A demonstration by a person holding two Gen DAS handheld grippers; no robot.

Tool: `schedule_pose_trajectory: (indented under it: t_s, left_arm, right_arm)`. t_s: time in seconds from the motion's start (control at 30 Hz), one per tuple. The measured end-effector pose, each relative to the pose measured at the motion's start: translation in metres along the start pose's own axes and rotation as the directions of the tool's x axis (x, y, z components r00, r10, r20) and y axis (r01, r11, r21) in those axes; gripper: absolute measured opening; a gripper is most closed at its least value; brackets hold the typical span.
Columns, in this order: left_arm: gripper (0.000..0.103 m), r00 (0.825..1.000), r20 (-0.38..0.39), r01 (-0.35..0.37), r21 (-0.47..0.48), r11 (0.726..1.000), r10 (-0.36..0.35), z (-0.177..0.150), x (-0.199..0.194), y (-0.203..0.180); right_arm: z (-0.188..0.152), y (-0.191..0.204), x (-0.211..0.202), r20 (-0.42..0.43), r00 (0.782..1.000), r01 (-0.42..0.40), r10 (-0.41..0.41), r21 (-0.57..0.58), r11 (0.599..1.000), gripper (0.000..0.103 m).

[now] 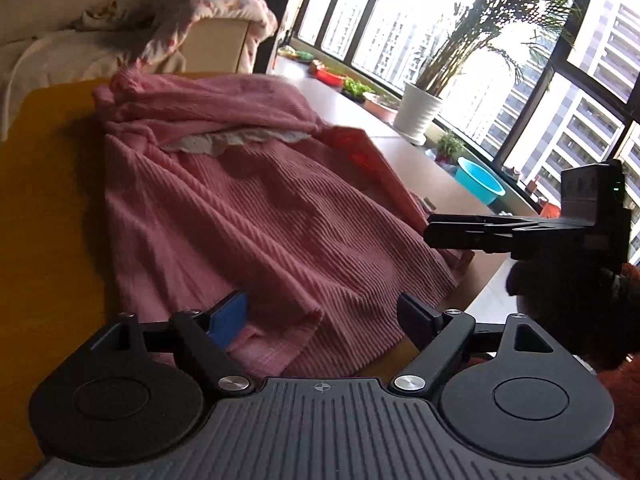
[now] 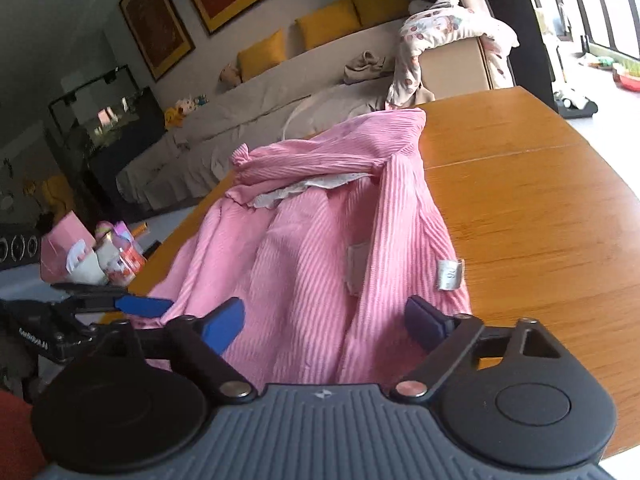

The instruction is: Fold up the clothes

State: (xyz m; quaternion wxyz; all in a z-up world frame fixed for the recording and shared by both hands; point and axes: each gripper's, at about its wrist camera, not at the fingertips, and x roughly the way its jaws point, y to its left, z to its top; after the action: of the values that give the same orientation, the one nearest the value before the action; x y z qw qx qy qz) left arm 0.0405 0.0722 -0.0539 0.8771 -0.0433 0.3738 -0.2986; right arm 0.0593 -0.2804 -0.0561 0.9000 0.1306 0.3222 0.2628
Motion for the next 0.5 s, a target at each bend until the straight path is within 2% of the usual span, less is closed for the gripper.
schedule_pose_trajectory:
  t_s: [0.07,0.17,0.23,0.3,0.37,0.43,0.5]
  left_arm:
    - [0.091,0.999,0.034,-0.018,0.020,1.000,0.018,-0.004,-0.020,0.003]
    - [0.091,0.989,0.065,-0.140,0.073,0.987,0.136,-0.010,-0.041,0.008]
    - [0.091,0.972,0.077,-0.231,0.115,0.966,0.223,-0.014,-0.048,0.010]
    - [0.089,0.950,0.069,-0.313,0.187,0.931,0.305,-0.016,-0.039,0.008]
    - [0.086,0.943,0.051,-0.328,0.283,0.901,0.328,-0.018,-0.024,0.001]
    - [0.082,0.946,0.035,-0.312,0.372,0.874,0.323,-0.021,-0.010,-0.008]
    - [0.079,0.942,0.056,-0.324,0.416,0.850,0.331,-0.021,-0.007,-0.011]
  right_arm:
    - [-0.001,0.003,0.002,0.004,1.000,-0.006,0.006,0.002,1.000,0.101]
    - [-0.003,0.008,0.004,0.018,1.000,0.003,-0.003,0.008,1.000,0.103]
    - [-0.004,0.008,0.005,0.031,0.999,0.011,-0.012,0.020,1.000,0.103]
    - [-0.006,0.007,0.005,0.046,0.999,0.010,-0.013,0.044,0.999,0.103]
    - [-0.006,0.004,0.004,0.058,0.998,0.005,-0.009,0.068,0.998,0.103]
    - [-0.006,0.001,0.003,0.066,0.998,-0.004,-0.002,0.091,0.996,0.103]
    - [-0.006,-0.001,0.003,0.073,0.997,-0.011,0.003,0.112,0.994,0.103]
